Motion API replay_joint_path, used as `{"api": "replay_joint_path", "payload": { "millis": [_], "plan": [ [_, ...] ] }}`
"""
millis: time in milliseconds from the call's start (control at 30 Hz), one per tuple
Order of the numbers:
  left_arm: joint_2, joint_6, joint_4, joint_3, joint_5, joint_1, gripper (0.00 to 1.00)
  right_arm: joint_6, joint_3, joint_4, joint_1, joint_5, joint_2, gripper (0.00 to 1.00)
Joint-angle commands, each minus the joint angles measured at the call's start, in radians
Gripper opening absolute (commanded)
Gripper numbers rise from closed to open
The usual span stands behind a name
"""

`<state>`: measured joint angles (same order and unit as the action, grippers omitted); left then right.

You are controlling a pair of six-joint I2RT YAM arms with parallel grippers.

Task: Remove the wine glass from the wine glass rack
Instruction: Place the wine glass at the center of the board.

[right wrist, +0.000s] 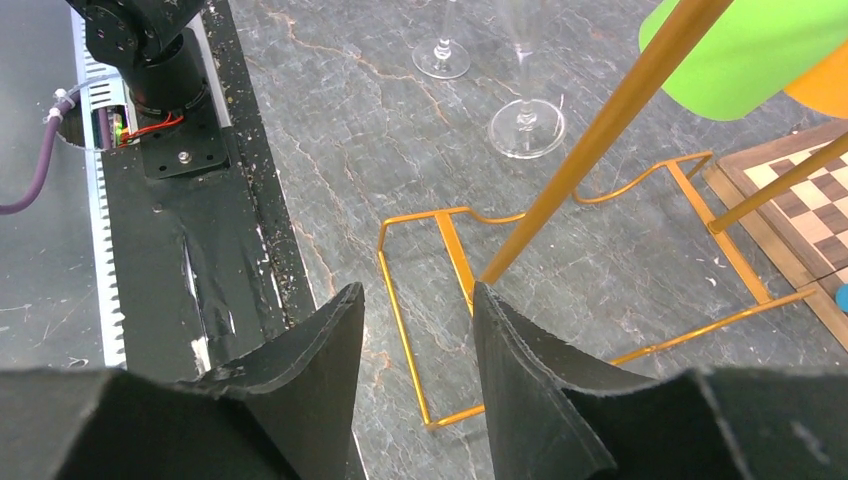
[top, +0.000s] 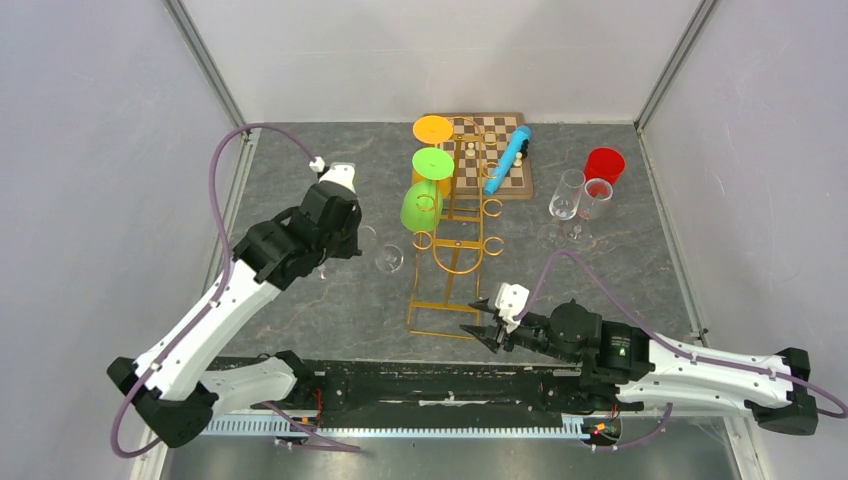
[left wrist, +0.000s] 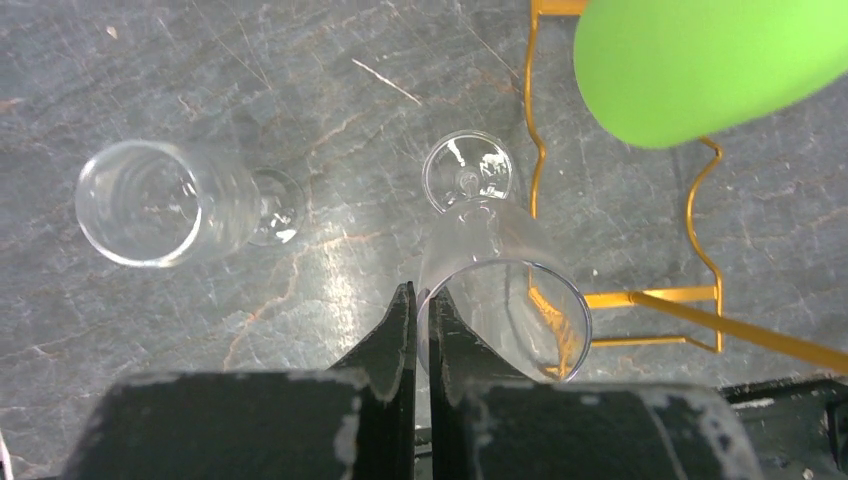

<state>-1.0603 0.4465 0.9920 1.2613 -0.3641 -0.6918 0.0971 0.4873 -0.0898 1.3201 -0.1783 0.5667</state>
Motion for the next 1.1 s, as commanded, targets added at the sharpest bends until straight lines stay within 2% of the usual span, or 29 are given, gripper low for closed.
{"api": "replay_joint_path", "payload": {
  "millis": [0,300,567,800,1067],
  "plan": [
    [-0.064,-0.088,-0.115,0.090,-0.007,0.065,0.02,-0.020,-0.012,0.081,0.004,0.001,0.014,0.47],
    [-0.205,-0.131,-0.121,0.187,0.074,0.245,0.02,-0.060,-0.080,0.208,0.004,0.053,0.032,0.54],
    [-0.311,-0.149,-0.116,0.254,0.185,0.391,0.02,-0.071,-0.083,0.176,0.004,-0.012,0.035,0.65],
    [-0.409,-0.134,-0.094,0.321,0.136,0.432,0.02,-0.096,-0.099,0.149,0.004,-0.105,-0.027,0.86],
    [-0.513,-0.137,-0.049,0.398,0.087,0.466,0.02,-0.140,-0.128,0.124,0.003,-0.119,-0.104,0.92]
  ]
}}
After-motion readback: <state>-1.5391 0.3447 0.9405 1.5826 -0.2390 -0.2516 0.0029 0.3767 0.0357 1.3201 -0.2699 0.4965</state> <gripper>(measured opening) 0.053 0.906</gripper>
